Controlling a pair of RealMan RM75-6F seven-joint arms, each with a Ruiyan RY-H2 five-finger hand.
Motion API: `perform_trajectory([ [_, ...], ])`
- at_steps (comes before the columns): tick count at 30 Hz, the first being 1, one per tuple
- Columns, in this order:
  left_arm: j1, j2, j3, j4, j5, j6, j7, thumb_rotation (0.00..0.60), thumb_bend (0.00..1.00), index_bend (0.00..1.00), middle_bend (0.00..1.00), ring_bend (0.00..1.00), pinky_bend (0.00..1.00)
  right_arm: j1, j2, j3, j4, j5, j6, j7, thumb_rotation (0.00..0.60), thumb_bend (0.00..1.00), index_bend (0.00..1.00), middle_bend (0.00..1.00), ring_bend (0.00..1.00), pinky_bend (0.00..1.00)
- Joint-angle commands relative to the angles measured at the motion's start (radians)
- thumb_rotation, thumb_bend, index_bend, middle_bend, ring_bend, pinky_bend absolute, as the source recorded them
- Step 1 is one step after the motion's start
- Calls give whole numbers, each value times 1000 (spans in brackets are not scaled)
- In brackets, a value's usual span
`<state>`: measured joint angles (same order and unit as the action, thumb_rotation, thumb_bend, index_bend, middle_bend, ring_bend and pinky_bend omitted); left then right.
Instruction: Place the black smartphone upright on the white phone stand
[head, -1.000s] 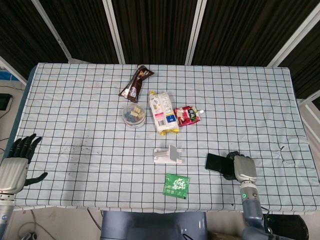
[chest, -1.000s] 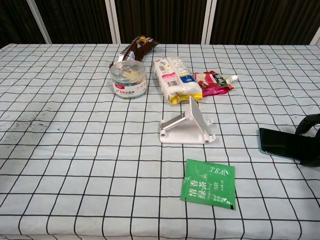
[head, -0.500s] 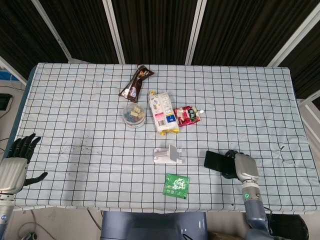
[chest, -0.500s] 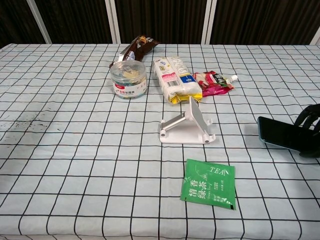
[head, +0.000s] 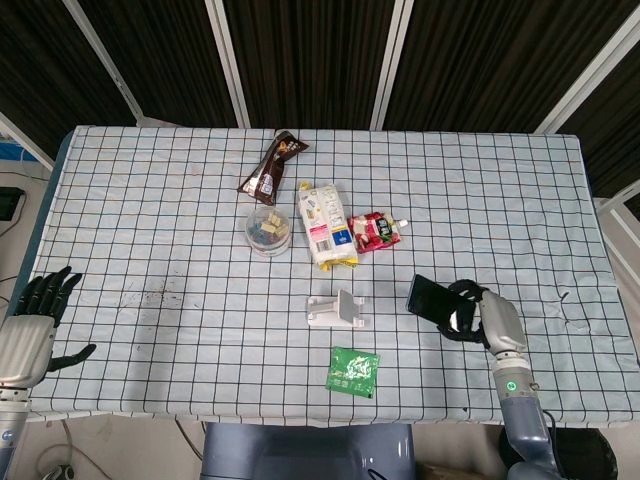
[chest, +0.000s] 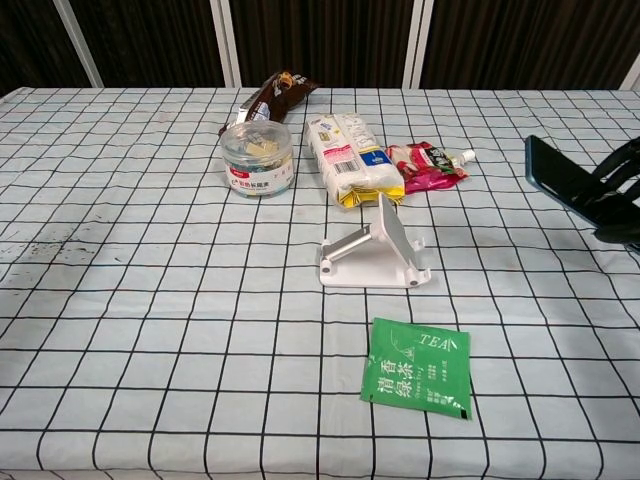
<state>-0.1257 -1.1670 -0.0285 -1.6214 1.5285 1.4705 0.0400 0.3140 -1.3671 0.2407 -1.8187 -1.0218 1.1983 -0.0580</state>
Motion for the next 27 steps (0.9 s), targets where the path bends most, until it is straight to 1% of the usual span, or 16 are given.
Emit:
perform_trajectory([
  [1, 0, 0, 0, 1, 1, 1, -3, 600, 0, 0, 0, 0, 0, -17, 4, 26, -20, -98, -34, 201, 600, 381, 628, 655, 506, 505],
  [2, 0, 0, 0, 1, 1, 1, -3, 600, 0, 0, 0, 0, 0, -17, -4, 30, -13, -128, -34, 250, 600, 381, 628, 654, 504, 503],
  [5, 0, -1, 0, 2, 0, 0, -4, 600, 0, 0, 0, 0, 0, -13, -32, 24, 21, -207, -28, 339, 600, 381, 628, 652, 496, 497],
  [10, -1, -3, -1, 2, -3, -3, -2, 600, 0, 0, 0, 0, 0, 6, -87, 7, 75, -280, -36, 435, 600, 381, 628, 650, 491, 491],
  [14, -1, -3, -2, 1, -6, -5, -2, 600, 0, 0, 0, 0, 0, 20, -138, 1, 106, -295, -37, 479, 600, 382, 628, 650, 491, 489],
  [20, -3, -3, -2, 1, -12, -13, -1, 600, 0, 0, 0, 0, 0, 43, -218, 2, 155, -282, -48, 515, 600, 380, 628, 647, 486, 486],
  [27, -6, -3, -3, -1, -21, -24, -2, 600, 0, 0, 0, 0, 0, 90, -258, 7, 229, -290, -112, 578, 600, 380, 628, 642, 479, 486],
])
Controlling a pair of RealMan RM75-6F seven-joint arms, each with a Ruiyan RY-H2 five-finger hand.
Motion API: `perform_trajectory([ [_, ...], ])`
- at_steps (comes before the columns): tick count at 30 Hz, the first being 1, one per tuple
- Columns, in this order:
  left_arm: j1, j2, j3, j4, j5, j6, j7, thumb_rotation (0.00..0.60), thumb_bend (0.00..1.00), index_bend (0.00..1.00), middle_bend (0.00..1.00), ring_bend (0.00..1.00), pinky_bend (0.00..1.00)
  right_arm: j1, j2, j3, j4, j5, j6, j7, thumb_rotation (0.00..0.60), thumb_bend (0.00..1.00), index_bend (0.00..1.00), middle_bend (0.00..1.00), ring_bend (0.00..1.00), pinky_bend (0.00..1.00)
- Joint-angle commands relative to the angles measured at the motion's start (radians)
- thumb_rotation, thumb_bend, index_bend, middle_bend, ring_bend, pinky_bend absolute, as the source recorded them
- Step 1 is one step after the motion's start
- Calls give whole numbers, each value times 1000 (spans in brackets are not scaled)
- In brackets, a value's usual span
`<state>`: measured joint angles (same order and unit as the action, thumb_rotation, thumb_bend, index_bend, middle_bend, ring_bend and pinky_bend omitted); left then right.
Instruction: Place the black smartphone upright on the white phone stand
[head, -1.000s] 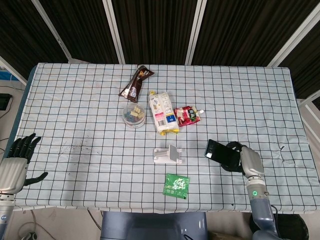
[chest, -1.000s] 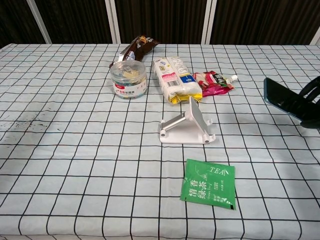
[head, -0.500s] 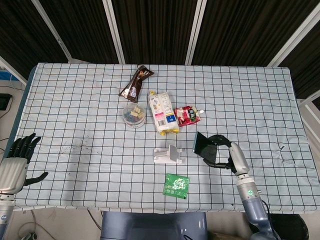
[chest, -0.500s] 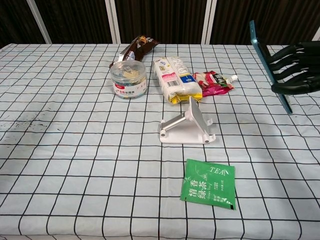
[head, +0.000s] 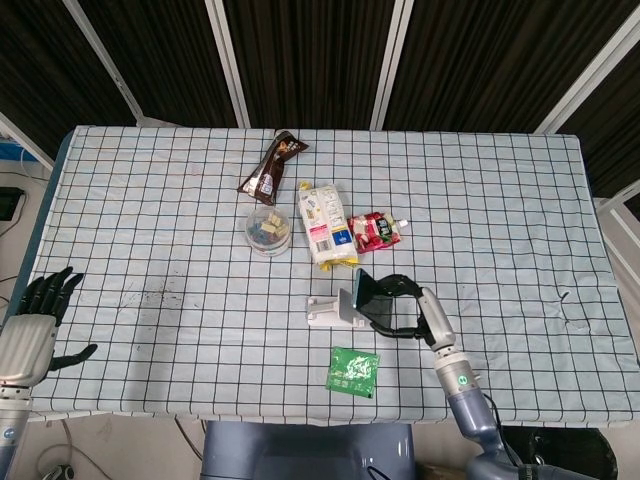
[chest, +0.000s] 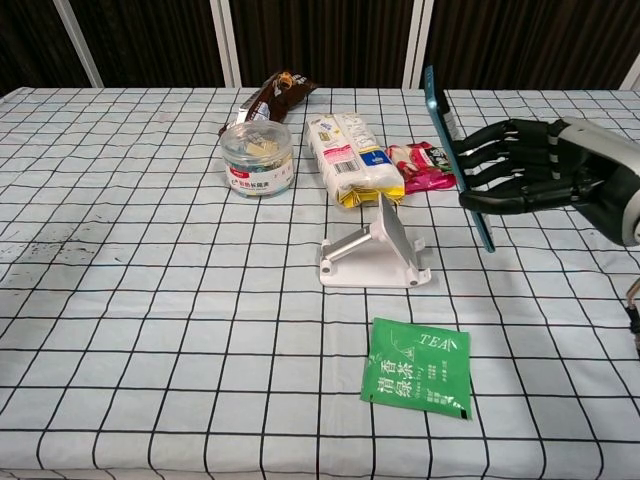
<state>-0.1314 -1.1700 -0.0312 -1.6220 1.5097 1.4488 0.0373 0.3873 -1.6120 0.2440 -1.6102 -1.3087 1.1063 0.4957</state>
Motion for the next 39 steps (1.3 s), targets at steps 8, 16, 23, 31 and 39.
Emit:
perform_trajectory([
  [8, -1, -4, -4, -3, -15, -7, 14, 600, 0, 0, 0, 0, 0, 53, -36, 15, 90, -14, -71, 144, 600, 379, 628, 631, 476, 486],
  [16, -1, -8, -5, -3, -22, -9, 27, 600, 0, 0, 0, 0, 0, 67, -66, 8, 146, -21, -86, 221, 600, 377, 628, 626, 472, 485],
  [23, -2, -10, -8, -4, -32, -13, 34, 600, 0, 0, 0, 0, 0, 83, -98, 12, 191, -33, -86, 279, 600, 379, 627, 625, 471, 483],
  [31, -1, -10, -9, -5, -35, -13, 38, 600, 0, 0, 0, 0, 0, 93, -126, 13, 228, -51, -70, 333, 600, 381, 627, 619, 463, 481],
  [39, -1, -11, -9, -5, -36, -12, 38, 600, 0, 0, 0, 0, 0, 99, -153, -3, 265, -79, -45, 355, 600, 395, 627, 608, 447, 445],
])
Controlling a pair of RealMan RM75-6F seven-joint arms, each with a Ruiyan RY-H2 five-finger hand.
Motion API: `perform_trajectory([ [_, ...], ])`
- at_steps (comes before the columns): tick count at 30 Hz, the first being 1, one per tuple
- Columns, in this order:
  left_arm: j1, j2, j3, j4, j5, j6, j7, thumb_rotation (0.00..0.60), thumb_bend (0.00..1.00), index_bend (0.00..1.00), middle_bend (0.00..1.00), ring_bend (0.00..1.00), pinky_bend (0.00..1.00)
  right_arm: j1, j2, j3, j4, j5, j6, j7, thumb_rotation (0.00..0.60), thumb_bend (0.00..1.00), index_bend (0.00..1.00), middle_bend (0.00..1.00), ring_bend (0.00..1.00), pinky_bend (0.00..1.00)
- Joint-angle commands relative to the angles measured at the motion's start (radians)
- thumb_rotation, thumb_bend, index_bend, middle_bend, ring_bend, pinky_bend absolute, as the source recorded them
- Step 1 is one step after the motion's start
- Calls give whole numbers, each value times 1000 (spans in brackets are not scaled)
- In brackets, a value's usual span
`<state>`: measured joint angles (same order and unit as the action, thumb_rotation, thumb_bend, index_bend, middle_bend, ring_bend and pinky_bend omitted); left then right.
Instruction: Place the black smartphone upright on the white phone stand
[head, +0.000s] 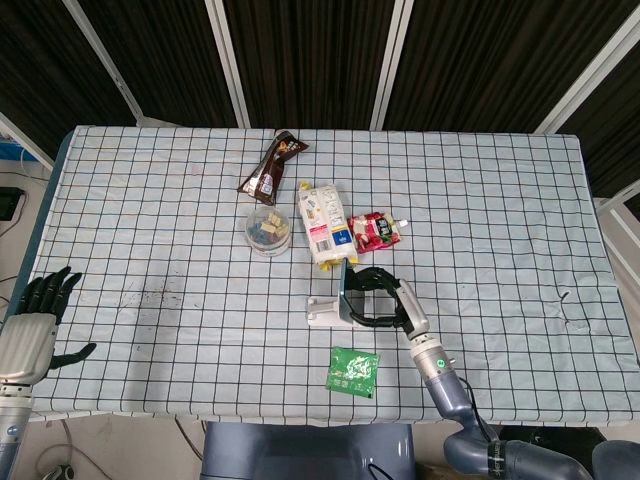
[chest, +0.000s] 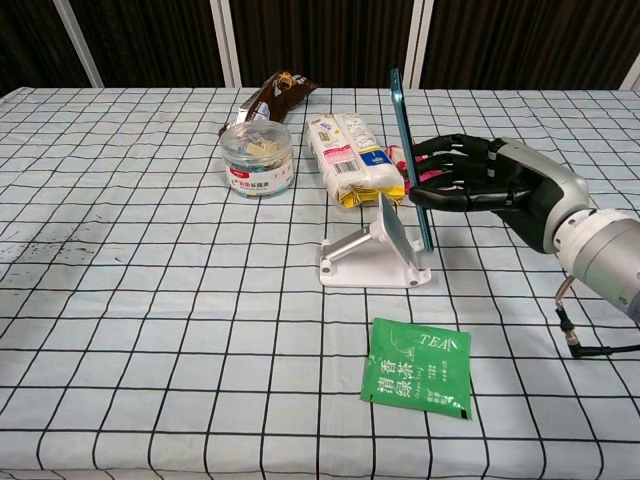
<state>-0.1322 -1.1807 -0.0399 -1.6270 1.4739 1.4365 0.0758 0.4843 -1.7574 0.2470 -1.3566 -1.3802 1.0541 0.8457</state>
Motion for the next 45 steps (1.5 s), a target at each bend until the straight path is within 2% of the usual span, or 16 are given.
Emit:
perform_trajectory([
  [1, 0, 0, 0, 0, 0, 1, 0, 600, 0, 0, 0, 0, 0, 3, -14, -8, 21, -12, 12, 7, 600, 398, 627, 607, 445, 444],
  [20, 1, 0, 0, -2, -4, -2, 0, 600, 0, 0, 0, 0, 0, 15, -112, -48, 184, -81, 96, 59, 600, 473, 620, 587, 416, 444],
  [24, 1, -1, 0, -2, -4, -2, 2, 600, 0, 0, 0, 0, 0, 20, -124, -47, 200, -86, 104, 72, 600, 478, 605, 575, 396, 413],
  [45, 1, -2, -1, -2, -8, -2, 4, 600, 0, 0, 0, 0, 0, 23, -158, -47, 240, -53, 100, 80, 600, 485, 600, 569, 386, 412],
])
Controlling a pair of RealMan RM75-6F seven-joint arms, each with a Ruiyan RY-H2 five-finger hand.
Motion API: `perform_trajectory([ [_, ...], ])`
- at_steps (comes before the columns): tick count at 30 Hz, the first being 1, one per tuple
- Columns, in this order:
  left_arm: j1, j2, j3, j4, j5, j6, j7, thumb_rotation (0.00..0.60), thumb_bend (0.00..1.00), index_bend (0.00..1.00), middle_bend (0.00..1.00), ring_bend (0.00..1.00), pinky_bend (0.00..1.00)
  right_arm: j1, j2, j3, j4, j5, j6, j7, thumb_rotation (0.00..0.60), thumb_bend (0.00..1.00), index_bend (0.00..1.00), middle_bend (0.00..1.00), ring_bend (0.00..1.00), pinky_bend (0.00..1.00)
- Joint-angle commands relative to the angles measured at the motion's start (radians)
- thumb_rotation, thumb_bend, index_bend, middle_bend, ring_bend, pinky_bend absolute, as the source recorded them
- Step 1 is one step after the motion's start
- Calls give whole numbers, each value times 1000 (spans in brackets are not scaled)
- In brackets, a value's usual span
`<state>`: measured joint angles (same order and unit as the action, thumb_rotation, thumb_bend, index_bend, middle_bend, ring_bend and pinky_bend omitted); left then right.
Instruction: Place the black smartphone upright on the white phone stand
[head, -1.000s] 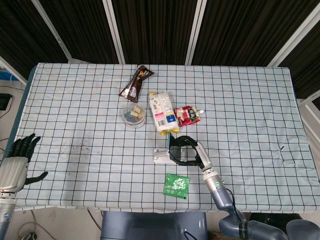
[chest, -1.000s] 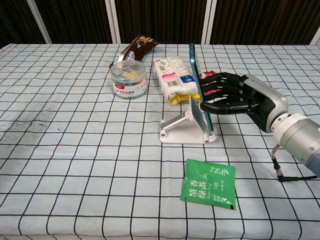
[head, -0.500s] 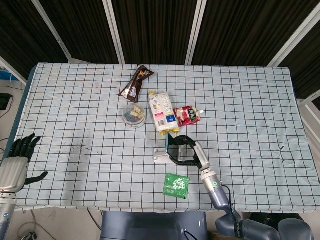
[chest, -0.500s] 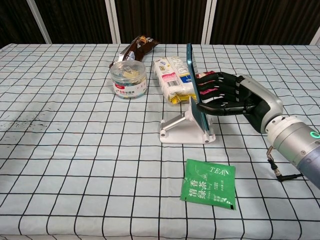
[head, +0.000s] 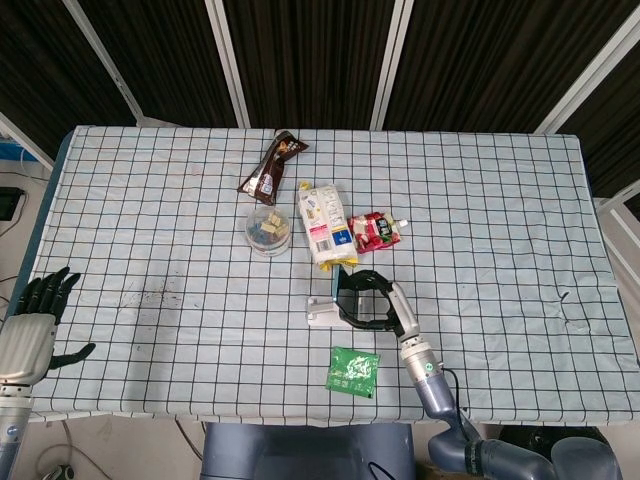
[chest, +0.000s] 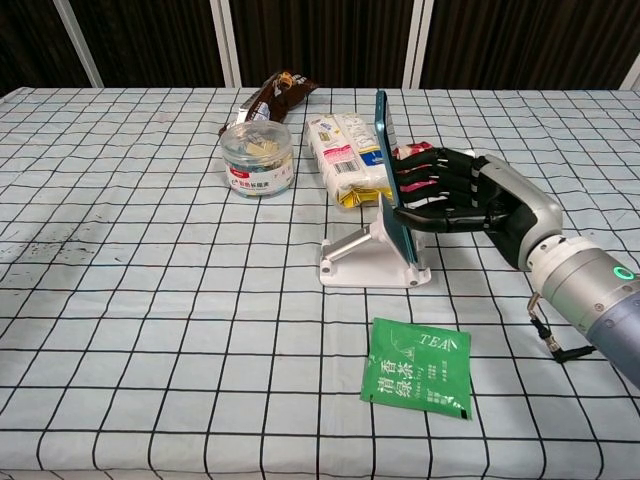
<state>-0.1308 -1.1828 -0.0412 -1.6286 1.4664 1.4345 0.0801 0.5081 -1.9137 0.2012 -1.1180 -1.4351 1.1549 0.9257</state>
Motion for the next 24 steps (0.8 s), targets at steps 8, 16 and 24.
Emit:
perform_trajectory([
  [8, 0, 1, 0, -1, 0, 0, -2, 600, 0, 0, 0, 0, 0, -3, -14, -9, 17, -4, 8, -3, 600, 485, 590, 557, 375, 388],
  [16, 1, 1, -1, -1, -2, 0, -3, 600, 0, 0, 0, 0, 0, -4, -24, -18, 34, -7, 8, -1, 600, 485, 579, 543, 354, 358],
  [24, 0, 1, -2, 0, -3, -1, -2, 600, 0, 0, 0, 0, 0, -7, -33, -21, 55, -3, 8, -7, 600, 487, 568, 533, 340, 331],
])
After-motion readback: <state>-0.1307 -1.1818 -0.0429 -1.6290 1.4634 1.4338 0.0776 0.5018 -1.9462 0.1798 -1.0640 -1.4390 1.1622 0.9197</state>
